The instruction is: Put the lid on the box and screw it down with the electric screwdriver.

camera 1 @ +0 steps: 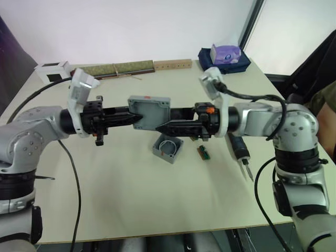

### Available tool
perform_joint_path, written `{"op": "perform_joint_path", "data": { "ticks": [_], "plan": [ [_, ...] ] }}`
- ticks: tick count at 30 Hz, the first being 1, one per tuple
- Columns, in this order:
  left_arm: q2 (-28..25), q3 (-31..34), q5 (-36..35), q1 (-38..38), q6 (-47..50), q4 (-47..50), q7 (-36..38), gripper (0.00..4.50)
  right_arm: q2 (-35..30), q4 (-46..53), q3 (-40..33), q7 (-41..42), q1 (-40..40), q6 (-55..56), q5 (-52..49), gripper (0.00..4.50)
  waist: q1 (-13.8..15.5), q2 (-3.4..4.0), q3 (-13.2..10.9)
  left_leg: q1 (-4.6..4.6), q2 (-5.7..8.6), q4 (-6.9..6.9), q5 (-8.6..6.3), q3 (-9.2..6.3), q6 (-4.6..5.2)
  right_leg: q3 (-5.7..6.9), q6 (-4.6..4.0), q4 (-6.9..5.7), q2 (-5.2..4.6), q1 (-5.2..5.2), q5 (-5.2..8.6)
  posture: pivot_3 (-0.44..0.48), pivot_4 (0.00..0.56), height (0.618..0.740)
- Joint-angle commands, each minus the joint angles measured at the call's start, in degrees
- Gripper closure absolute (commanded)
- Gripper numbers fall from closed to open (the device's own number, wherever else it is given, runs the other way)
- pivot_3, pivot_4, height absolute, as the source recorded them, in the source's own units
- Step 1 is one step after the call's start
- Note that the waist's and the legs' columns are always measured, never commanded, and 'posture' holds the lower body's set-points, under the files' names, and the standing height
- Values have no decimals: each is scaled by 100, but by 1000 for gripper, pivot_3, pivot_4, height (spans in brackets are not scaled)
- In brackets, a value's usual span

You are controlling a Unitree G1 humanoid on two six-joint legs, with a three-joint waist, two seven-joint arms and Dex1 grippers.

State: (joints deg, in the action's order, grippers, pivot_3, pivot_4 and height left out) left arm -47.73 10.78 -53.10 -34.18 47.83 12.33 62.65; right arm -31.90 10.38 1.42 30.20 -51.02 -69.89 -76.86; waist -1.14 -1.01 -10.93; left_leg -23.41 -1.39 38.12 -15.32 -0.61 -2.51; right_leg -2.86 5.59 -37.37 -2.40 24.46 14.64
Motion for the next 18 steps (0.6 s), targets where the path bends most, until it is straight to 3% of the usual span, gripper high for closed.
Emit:
{"op": "perform_joint_path", "data": {
  "ticks": [1, 2, 5, 11, 13, 14, 18],
  "plan": [
    [-36, 94, -27, -106, -114, 193, 38, 4211, 89, 39, -175, -36, -170, 38, 67, 14, -1, 0, 0, 0, 0, 0, 0, 0, 0, 0, 0, 0, 0, 0, 0, 0, 150, 740],
    [-35, 95, -30, -102, -112, 200, 37, 4211, 103, 34, -181, -40, -174, 39, 87, 14, -3, 0, 0, 0, 0, 0, 0, 0, 0, 0, 0, 0, 0, 0, 0, 0, 150, 740],
    [-33, 87, -22, -85, -111, 220, 33, 4211, 144, 0, -214, -30, -190, 47, 143, 616, -2, 0, 0, 0, 0, 0, 0, 0, 0, 0, 0, 0, 0, 0, 0, 0, 150, 740],
    [-59, 68, -7, -41, -96, 264, 48, 4211, 163, -62, -291, 9, -230, 52, 206, 2784, -2, 0, 0, 0, 0, 0, 0, 0, 0, 0, 0, 0, 0, 0, 0, 0, 150, 740],
    [-59, 70, -4, -35, -93, 272, 40, 4211, 169, -72, -317, 15, -235, 30, 207, 3731, -2, 1, -1, 0, 0, -1, 0, 0, 0, 0, 0, 1, 0, 0, 0, 0, 150, 740],
    [-67, 67, -6, -32, -89, 275, 41, 4211, 174, -66, -332, 28, -233, 22, 224, 3930, -3, -2, -1, 0, 0, -1, 0, 0, 0, 0, 0, 0, -1, 1, 0, 0, 150, 740],
    [-122, 30, 13, -30, -54, 245, 35, 4211, 132, 48, -344, 134, -202, 80, 393, 3977, -3, -1, -1, -1, -1, -1, 0, 0, 0, 0, 0, 1, 2, 1, 0, 0, 150, 740]
  ]
}}
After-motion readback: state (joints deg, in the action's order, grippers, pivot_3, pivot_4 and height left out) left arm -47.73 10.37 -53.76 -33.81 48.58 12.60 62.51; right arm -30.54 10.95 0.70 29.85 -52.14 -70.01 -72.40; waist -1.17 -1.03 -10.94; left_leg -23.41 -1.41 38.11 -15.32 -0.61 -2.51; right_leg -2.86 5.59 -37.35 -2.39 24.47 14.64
